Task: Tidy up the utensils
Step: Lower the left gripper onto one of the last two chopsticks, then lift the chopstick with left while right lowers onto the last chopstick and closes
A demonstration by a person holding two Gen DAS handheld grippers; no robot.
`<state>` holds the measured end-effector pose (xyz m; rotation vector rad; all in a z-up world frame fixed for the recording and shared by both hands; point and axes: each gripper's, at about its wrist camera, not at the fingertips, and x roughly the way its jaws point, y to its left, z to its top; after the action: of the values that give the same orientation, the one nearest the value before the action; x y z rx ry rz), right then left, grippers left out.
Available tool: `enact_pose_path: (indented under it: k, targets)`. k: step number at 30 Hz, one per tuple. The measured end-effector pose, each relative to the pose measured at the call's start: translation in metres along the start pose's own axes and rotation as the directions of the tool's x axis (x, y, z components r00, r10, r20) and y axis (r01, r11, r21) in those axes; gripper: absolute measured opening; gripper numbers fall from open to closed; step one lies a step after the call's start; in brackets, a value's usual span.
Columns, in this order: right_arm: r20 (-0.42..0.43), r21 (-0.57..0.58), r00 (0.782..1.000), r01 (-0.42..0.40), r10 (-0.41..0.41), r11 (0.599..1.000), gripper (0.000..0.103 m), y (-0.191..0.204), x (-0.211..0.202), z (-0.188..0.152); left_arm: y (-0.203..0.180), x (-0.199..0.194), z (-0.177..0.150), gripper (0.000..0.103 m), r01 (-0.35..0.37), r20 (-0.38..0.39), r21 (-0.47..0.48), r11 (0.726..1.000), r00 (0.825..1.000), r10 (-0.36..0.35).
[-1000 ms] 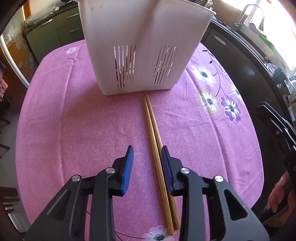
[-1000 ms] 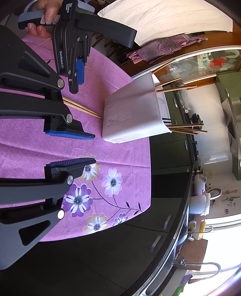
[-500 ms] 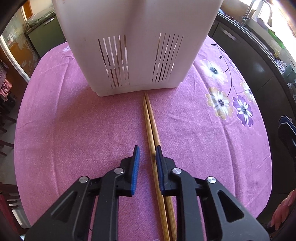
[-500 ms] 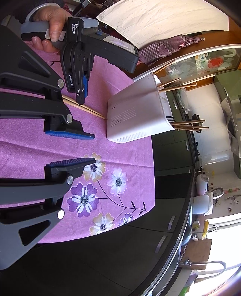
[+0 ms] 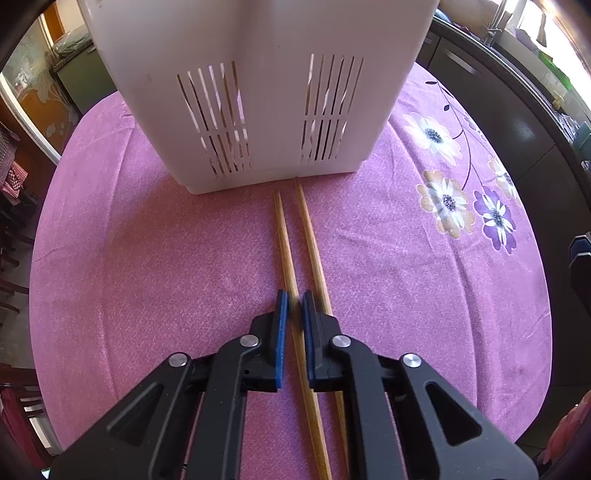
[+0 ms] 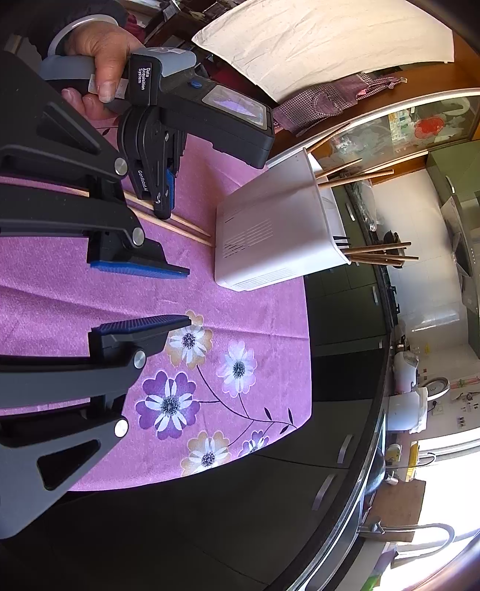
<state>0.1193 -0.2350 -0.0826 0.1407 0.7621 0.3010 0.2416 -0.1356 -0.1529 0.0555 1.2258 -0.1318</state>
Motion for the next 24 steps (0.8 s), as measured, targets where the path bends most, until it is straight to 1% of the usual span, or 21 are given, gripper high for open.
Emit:
enact_pose_path:
  k: [4,8,10,15,19,22,24]
  targets:
    - [0.002,-0.003,1.000,0.004,-0.004,1.000,0.021,0.001,-0.001,0.001,0.009,-0.012,-0.002,0.007,0.009,0.034,-0.008,1.000,0.999,-0.009]
    - [0.000,-0.011,1.000,0.007,-0.007,1.000,0.021,0.003,-0.003,0.001,0.018,-0.041,-0.007,0.007,0.017,0.098,-0.007,1.000,0.995,-0.016]
    - [0.002,-0.012,1.000,0.009,-0.009,1.000,0.026,0.004,-0.003,0.001,0.021,-0.058,-0.012,0.007,0.025,0.138,-0.004,1.000,0.990,-0.024]
    - [-0.005,-0.025,1.000,0.011,-0.011,1.000,0.026,0.009,-0.004,0.002,0.028,-0.104,-0.031,0.007,0.031,0.244,0.016,0.999,0.969,-0.034]
    - [-0.015,-0.033,1.000,0.011,-0.011,0.999,0.026,0.014,-0.003,0.002,0.032,-0.136,-0.050,0.007,0.028,0.322,0.036,0.999,0.946,-0.038]
    - [-0.030,-0.044,0.999,0.010,-0.012,0.999,0.026,0.019,0.002,0.002,0.034,-0.154,-0.063,0.007,0.019,0.367,0.054,0.998,0.929,-0.038]
    - [-0.044,-0.055,0.999,0.006,-0.008,0.998,0.026,0.024,0.008,0.001,0.035,-0.162,-0.069,0.007,0.016,0.386,0.064,0.998,0.922,-0.039]
